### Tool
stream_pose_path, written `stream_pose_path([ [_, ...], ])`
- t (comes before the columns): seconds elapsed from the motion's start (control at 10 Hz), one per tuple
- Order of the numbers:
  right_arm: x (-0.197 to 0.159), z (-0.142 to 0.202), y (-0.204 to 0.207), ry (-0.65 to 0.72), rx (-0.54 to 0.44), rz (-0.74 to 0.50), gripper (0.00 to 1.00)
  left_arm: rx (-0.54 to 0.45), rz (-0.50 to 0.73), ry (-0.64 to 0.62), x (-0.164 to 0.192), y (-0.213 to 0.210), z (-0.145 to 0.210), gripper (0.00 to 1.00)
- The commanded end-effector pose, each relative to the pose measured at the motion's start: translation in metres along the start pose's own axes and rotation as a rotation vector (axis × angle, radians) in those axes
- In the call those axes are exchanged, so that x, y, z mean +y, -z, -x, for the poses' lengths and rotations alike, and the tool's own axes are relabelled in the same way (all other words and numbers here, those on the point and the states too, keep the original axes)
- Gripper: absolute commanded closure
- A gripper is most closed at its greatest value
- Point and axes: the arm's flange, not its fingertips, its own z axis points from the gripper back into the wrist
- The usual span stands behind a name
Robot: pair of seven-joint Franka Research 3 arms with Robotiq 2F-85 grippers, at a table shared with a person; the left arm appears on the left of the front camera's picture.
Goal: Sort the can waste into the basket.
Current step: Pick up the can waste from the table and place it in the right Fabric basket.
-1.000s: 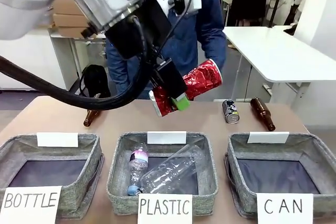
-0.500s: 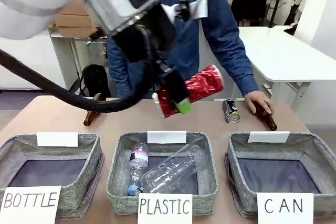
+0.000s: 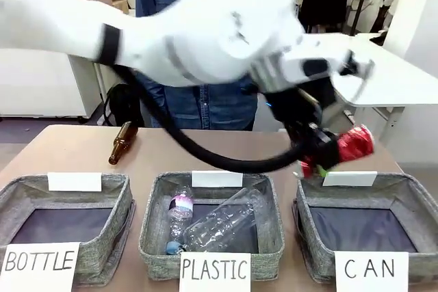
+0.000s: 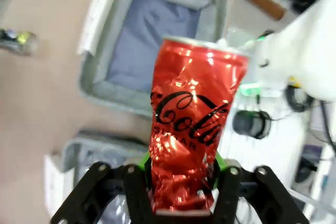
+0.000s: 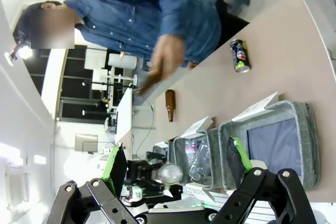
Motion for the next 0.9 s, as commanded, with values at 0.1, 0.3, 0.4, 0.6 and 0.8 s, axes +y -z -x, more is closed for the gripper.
stream_pose_path([
  [0.1,0.0,-0.002,0.002,-0.006,-0.021,-0.015,0.0,0.113,-0.112,-0.006,0.014,0.071,-0.077,0.64],
  [0.3,0.0,-0.002,0.002,-0.006,-0.021,-0.015,0.0,0.103,-0.12,-0.031,0.009,0.093,-0.099,0.64],
  [0.4,0.0,-0.002,0.002,-0.006,-0.021,-0.015,0.0,0.11,-0.156,-0.048,0.006,0.109,-0.108,0.64],
  [0.6,0.0,-0.002,0.002,-0.006,-0.021,-0.015,0.0,0.162,-0.167,-0.03,0.005,0.136,-0.118,0.64],
  [0.8,0.0,-0.002,0.002,-0.006,-0.021,-0.015,0.0,0.161,-0.166,-0.036,0.007,0.133,-0.117,0.64],
])
